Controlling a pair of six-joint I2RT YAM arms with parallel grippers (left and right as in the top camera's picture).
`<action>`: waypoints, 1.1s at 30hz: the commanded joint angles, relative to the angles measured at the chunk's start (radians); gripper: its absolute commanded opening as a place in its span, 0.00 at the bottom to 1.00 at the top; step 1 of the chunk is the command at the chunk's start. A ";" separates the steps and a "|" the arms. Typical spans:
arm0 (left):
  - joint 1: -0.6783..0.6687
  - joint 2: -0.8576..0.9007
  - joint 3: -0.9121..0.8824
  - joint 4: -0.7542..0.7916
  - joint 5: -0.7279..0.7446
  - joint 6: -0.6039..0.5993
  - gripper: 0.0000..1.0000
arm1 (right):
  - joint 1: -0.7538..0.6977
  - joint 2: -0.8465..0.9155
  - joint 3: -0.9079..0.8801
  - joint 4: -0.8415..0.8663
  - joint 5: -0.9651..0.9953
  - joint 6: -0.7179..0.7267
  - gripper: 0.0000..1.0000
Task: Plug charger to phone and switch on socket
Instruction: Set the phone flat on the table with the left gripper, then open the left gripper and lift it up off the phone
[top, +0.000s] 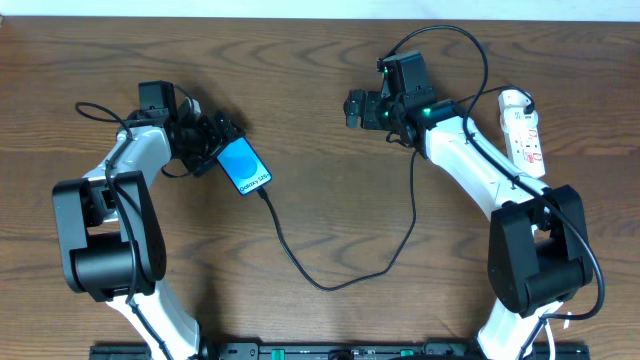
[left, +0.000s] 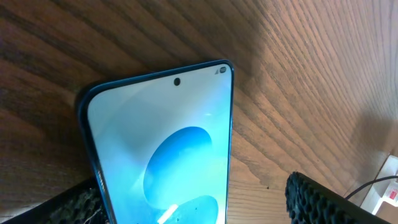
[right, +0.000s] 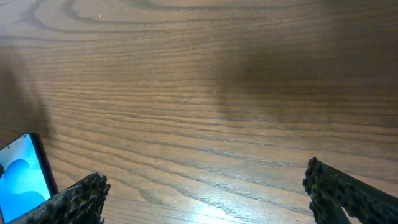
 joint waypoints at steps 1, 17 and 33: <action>0.002 0.031 -0.021 -0.029 -0.096 0.014 0.89 | -0.003 -0.023 0.007 0.000 0.011 -0.011 0.99; 0.002 -0.007 -0.019 -0.113 -0.227 0.029 0.89 | -0.003 -0.023 0.007 0.004 0.011 -0.011 0.99; -0.110 -0.377 -0.019 -0.196 -0.436 0.410 0.89 | -0.003 -0.023 0.007 0.030 0.011 -0.014 0.99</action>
